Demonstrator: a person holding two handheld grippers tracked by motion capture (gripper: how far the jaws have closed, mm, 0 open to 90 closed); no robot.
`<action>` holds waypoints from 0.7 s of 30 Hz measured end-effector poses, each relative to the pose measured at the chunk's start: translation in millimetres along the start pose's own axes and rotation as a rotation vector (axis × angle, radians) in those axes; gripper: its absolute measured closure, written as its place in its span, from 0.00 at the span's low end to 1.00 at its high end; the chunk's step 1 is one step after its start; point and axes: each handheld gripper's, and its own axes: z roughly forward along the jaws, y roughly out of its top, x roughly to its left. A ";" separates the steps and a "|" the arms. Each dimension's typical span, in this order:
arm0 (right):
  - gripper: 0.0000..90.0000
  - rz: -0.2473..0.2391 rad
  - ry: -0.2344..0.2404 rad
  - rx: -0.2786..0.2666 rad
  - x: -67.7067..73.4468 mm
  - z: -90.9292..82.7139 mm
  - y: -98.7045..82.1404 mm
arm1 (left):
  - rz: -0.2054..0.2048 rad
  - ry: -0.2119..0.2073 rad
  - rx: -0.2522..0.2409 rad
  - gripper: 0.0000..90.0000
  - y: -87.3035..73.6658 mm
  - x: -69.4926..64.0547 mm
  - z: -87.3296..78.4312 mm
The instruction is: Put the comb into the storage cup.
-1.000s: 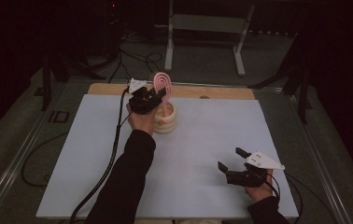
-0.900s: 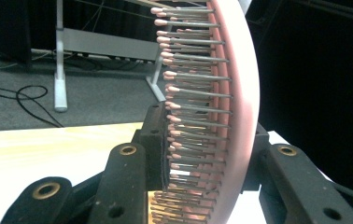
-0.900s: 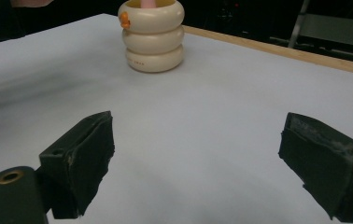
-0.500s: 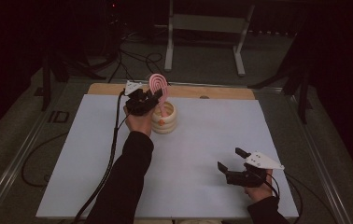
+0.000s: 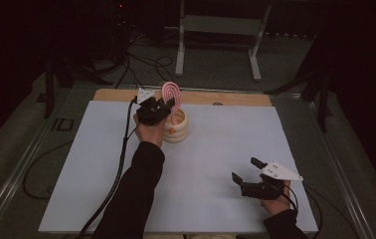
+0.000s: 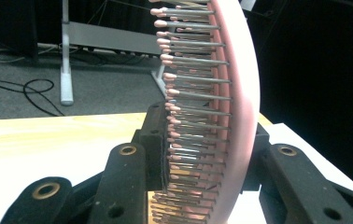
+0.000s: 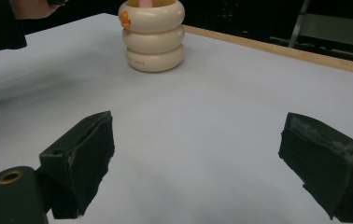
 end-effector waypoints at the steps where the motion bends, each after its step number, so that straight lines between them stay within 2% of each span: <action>1: 0.11 0.000 0.000 0.000 -0.1 0.0 0.0 | -0.004 0.001 -0.001 0.72 -0.3 -0.2 0.1; 7: 0.11 -0.001 0.001 0.000 0.1 0.1 0.0 | -0.015 0.001 -0.006 0.72 -1.8 0.0 -0.3; 10: 0.11 -0.003 0.002 0.001 0.5 0.7 0.0 | -0.038 0.003 -0.001 0.72 -6.1 3.0 -0.1; 21: 0.11 -0.005 0.003 0.001 0.8 1.3 0.2 | -0.036 0.003 0.006 0.72 -11.0 0.7 2.4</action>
